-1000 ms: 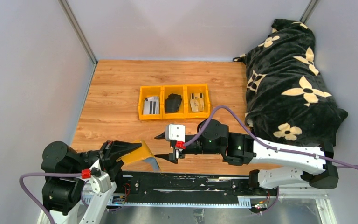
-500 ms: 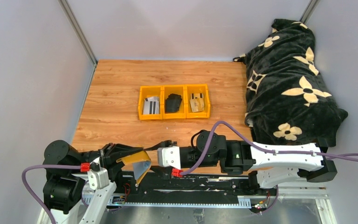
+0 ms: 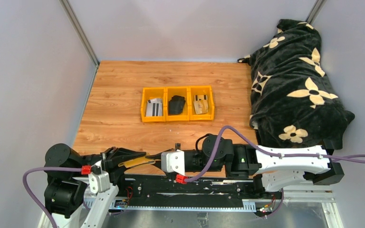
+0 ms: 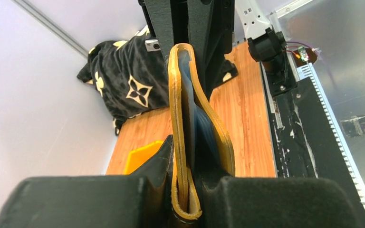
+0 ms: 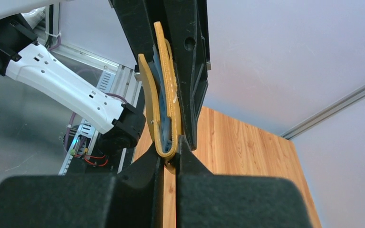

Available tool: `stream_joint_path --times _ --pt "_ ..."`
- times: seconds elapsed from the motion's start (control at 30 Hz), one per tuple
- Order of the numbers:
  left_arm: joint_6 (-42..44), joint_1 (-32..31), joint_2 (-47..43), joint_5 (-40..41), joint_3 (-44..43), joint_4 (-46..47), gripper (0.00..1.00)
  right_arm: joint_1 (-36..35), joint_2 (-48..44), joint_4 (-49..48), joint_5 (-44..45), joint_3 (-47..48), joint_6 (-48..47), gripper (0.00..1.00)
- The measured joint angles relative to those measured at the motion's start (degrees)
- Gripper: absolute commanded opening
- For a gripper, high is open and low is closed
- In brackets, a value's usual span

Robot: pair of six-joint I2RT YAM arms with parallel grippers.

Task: Take the credit cards out of the card holder
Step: Close the card holder, then place the card holder at the center of the board.

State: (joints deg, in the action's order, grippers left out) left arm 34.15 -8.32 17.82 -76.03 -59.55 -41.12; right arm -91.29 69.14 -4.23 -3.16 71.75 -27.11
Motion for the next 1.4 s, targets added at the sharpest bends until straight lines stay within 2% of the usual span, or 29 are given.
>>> stream_joint_path --times 0.07,0.1,0.13,0.17,0.2,0.23,0.37,0.5,0.63,0.77,0.93,0.97,1.03,1.1,1.2,1.27,1.4 --pt "-0.2 0.0 -0.4 0.3 0.4 0.4 0.29 -0.1 0.0 0.0 0.6 0.0 0.1 0.00" --pt "0.0 0.0 -0.7 0.8 0.7 0.8 0.43 -0.1 0.0 0.0 1.1 0.0 0.2 0.00" --pt "0.3 0.0 -1.1 1.5 1.2 1.1 0.70 -0.1 0.0 0.1 1.7 0.0 0.5 0.00" --pt "0.5 0.0 -1.6 2.8 1.9 1.4 0.78 -0.1 -0.1 0.3 2.4 -0.1 1.1 0.00" --pt "1.3 0.0 -1.8 3.7 2.3 1.7 0.94 -0.2 -0.4 0.3 3.0 -0.3 1.3 0.00" --pt "1.5 0.1 -1.9 5.5 2.8 1.5 0.99 -0.2 -1.0 0.6 3.5 -0.8 2.1 0.00" --pt "4.3 0.3 0.0 12.3 3.1 -2.0 1.00 2.9 -4.6 1.0 6.0 -3.7 6.1 0.00" --pt "5.4 0.3 5.7 20.3 2.3 -6.6 1.00 14.2 -8.9 1.9 6.3 -7.9 14.7 0.00" --pt "1.8 0.3 14.1 30.5 2.2 -9.1 1.00 27.3 -10.9 3.3 4.7 -13.6 26.2 0.00" --pt "-4.1 0.3 22.8 41.4 1.9 -9.6 1.00 33.7 -9.2 4.7 0.1 -18.7 35.0 0.00" --pt "-10.4 0.6 29.7 52.9 1.7 -9.1 1.00 35.8 0.2 5.2 -8.5 -20.6 44.0 0.00" --pt "-11.0 0.7 30.1 53.9 1.7 -9.1 1.00 35.9 1.8 4.9 -9.9 -20.8 45.3 0.07" --pt "-11.9 1.1 30.5 55.6 1.7 -9.0 1.00 36.3 5.8 4.0 -13.5 -21.3 48.5 0.31" --pt "-12.4 1.5 30.3 56.7 1.9 -8.2 1.00 37.1 9.1 3.9 -16.3 -21.9 51.4 0.49" --pt "-13.3 2.8 29.5 57.6 3.5 -6.2 1.00 38.6 10.9 6.2 -16.6 -22.2 53.5 0.75" --pt "-13.9 4.3 29.1 57.2 4.6 -5.2 1.00 39.1 9.7 8.7 -14.1 -22.1 53.8 0.80" --pt "-16.4 16.2 30.0 53.4 4.9 -1.3 1.00 39.6 4.5 14.5 -7.7 -21.3 52.6 0.82"
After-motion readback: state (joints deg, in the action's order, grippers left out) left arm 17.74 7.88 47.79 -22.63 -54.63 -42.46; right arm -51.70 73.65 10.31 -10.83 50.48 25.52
